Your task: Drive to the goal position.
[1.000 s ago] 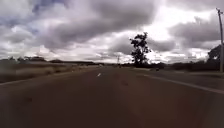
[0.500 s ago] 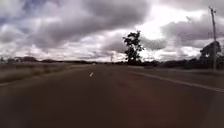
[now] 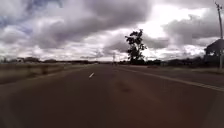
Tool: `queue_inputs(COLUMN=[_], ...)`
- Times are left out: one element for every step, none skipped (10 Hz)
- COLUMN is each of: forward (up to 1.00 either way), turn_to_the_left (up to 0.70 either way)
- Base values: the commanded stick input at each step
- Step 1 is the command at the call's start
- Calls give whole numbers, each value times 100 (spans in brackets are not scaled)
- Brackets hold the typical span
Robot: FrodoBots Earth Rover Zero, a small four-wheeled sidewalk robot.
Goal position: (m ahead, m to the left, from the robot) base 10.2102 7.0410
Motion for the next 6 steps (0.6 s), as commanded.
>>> queue_inputs(forward=[100, 100, 100, 100, 100, 100], turn_to_the_left=[-36, -36, 4, 4, 4, 4])
